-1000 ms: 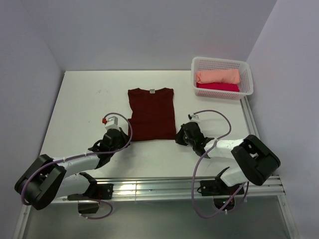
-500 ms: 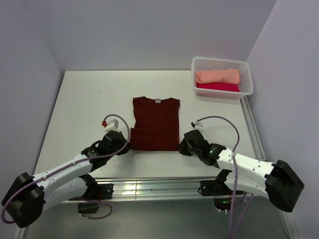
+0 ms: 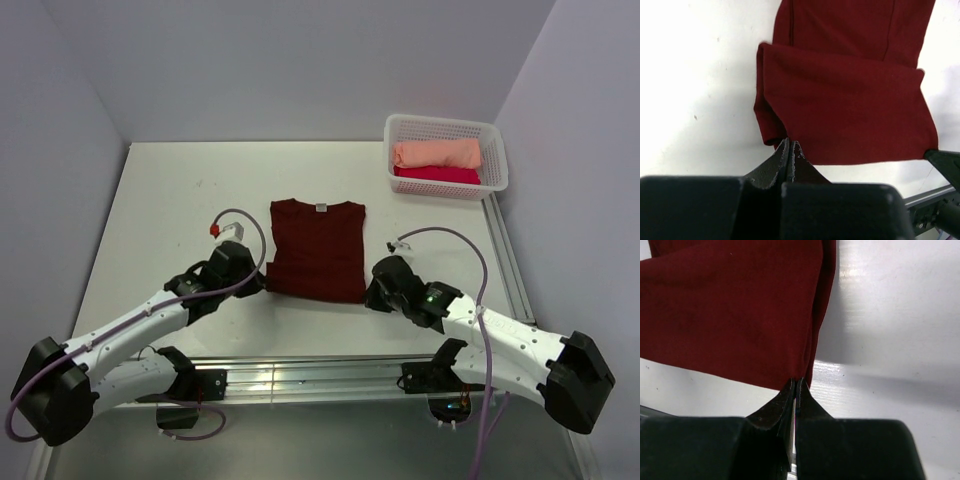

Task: Roll the t-shirts
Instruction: Roll the tshirt

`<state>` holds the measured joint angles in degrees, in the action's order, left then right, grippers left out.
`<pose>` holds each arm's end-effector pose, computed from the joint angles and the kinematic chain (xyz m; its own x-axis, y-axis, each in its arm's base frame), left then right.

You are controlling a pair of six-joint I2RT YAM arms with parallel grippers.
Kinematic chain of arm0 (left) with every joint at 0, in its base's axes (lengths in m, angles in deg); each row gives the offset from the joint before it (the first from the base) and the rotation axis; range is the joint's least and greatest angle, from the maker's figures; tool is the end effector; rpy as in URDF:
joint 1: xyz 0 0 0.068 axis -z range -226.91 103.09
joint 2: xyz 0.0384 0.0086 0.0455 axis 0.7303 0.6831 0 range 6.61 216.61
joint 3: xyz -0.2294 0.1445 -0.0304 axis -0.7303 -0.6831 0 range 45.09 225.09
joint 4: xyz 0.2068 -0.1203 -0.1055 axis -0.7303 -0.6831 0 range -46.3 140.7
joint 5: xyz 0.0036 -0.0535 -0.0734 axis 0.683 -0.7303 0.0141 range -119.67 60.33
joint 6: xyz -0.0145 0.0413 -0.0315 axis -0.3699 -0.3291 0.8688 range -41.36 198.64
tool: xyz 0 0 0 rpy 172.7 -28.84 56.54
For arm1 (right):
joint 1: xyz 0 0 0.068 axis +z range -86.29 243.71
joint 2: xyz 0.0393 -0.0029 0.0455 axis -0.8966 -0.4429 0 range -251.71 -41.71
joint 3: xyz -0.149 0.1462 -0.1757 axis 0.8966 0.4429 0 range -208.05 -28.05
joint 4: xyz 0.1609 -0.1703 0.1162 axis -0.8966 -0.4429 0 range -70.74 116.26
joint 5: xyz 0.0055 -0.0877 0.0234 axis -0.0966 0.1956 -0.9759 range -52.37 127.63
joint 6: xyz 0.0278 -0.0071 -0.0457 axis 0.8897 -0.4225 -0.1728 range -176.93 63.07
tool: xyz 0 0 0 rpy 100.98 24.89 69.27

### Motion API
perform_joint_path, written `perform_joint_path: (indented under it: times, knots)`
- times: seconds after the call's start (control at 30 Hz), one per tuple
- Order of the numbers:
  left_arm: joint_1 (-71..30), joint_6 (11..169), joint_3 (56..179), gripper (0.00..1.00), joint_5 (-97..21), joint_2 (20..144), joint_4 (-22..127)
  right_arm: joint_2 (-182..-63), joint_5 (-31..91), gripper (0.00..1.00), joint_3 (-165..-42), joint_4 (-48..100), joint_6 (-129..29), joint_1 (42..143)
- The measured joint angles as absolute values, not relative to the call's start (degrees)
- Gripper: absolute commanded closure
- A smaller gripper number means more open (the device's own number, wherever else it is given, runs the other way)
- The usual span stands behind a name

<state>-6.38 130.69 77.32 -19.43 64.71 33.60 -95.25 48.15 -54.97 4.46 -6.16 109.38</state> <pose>0.1613 -0.1296 0.2104 -0.7450 -0.3840 -0.5455 -0.0760 0.8613 -0.5024 0.1314 0.1253 0.1881 -0.8098 0.2609 -0.5254 0.0137 0.9038 0.4277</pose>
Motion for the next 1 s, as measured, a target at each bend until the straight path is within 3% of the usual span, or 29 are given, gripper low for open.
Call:
perform_joint_path:
  times: [0.57, 1.0]
  knots:
    - [-18.47, 123.59, 87.64, 1.00, -28.50, 78.61, 33.69, -105.79, 42.25, 1.00, -70.60, 0.75, -15.47, 96.72]
    - [-21.75, 120.46, 101.56, 1.00, -30.99, 92.47, 33.73, -118.14, 39.41, 1.00, -81.79, -0.65, -19.95, 89.80]
